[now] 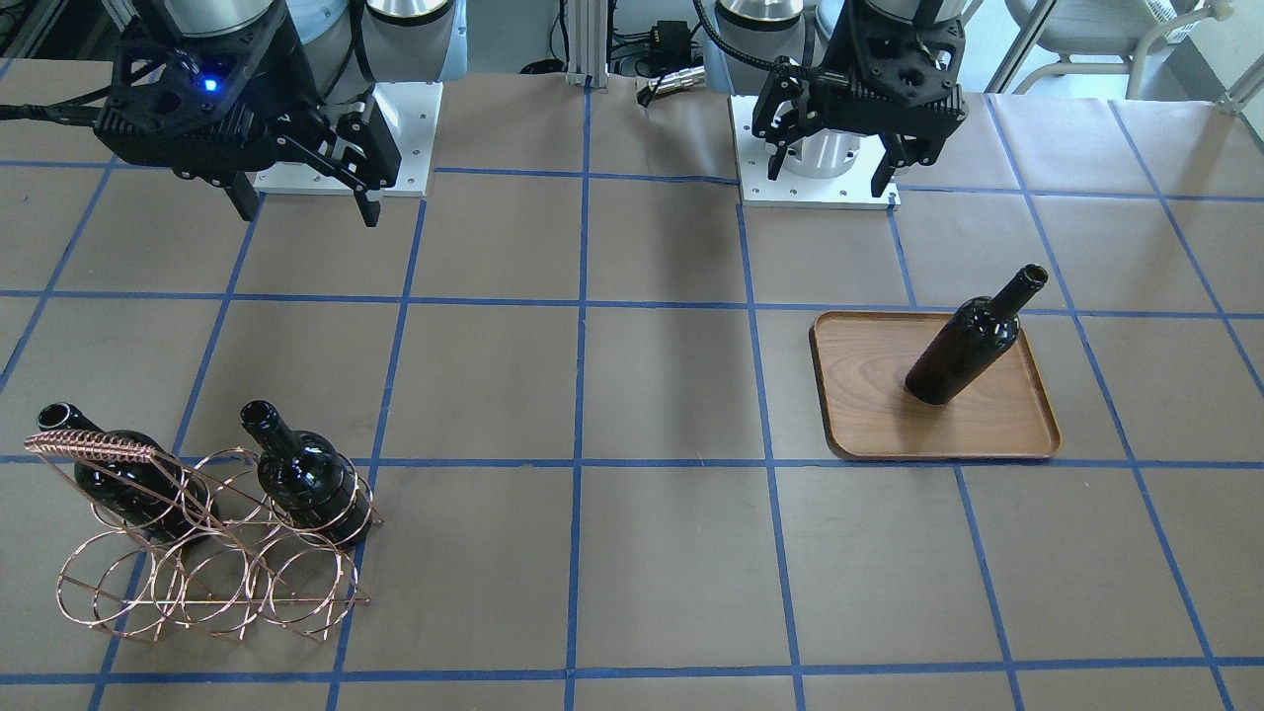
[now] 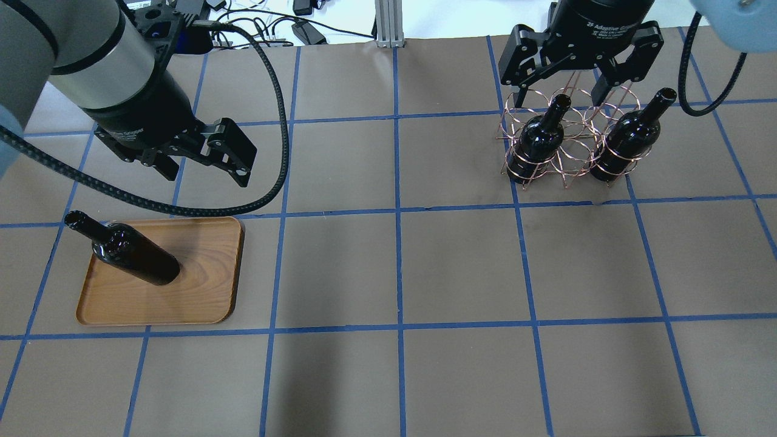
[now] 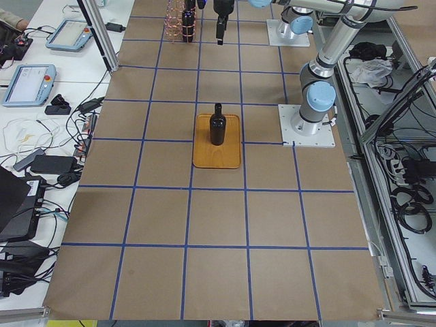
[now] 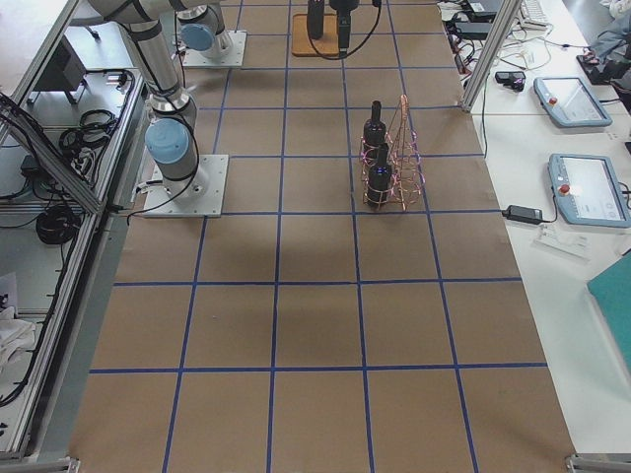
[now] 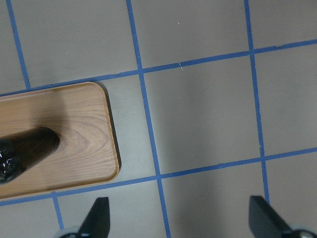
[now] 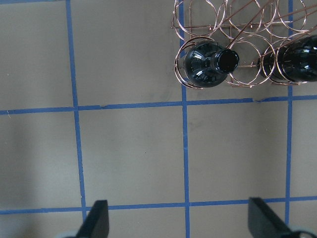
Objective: Take wine from basket and place on tray
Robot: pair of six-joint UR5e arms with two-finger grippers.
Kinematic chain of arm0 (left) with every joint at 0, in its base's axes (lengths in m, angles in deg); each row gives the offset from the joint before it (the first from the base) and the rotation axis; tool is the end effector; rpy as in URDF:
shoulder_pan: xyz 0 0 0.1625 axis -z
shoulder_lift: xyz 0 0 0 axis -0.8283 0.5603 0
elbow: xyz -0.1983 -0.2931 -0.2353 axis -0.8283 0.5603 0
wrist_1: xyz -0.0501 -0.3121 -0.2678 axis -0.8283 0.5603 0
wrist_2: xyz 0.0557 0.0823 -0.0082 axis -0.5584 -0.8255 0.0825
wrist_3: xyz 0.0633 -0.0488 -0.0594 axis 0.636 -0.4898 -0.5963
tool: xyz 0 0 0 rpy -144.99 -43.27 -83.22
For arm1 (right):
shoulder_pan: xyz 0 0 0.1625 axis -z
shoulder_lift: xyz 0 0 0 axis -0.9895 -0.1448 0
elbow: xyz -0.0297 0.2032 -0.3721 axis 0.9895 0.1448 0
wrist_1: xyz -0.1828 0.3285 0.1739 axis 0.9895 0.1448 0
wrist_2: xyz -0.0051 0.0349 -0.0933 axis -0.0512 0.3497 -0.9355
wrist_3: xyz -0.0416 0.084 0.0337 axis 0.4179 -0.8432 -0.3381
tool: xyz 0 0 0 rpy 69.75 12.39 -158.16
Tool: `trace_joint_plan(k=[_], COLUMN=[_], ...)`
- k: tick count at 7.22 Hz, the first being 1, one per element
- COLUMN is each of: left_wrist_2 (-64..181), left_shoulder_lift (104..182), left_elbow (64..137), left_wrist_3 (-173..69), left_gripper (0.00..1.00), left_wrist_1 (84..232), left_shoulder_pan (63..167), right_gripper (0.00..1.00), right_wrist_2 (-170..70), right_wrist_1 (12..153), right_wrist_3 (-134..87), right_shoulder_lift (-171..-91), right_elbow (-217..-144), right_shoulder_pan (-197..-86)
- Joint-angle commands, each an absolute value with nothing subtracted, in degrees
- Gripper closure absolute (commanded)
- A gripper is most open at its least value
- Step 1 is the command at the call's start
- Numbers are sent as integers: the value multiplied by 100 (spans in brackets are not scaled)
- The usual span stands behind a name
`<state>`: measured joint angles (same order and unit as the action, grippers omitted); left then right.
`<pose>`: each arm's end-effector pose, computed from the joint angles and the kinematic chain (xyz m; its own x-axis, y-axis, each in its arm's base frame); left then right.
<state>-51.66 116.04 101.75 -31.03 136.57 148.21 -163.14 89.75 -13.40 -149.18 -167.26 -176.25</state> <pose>-0.1534 -0.4300 0.5218 -0.9886 0.1484 0.0257 0.1480 0.9888 -0.0187 0.1731 -0.4939 0.5481 -0.9994 0.0336 -0.0032 0.0337 0.9986 -0.0412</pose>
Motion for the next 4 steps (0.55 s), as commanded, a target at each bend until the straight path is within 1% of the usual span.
trace_joint_plan(k=[1, 4], left_wrist_2=[-5158, -5245], left_shoulder_lift=[11589, 11545], left_elbow=[10154, 10163], left_wrist_3=[-3076, -3005], left_gripper=[0, 0], left_wrist_1=[13669, 13731], left_shoulder_pan=[14559, 14286], right_gripper=[0, 0], right_wrist_2=[-16280, -16341], right_wrist_1=[8957, 8948], right_wrist_3=[-1332, -1332], right_shoulder_lift=[-14909, -14918], right_elbow=[-16733, -16733], right_shoulder_pan=[-17642, -17650])
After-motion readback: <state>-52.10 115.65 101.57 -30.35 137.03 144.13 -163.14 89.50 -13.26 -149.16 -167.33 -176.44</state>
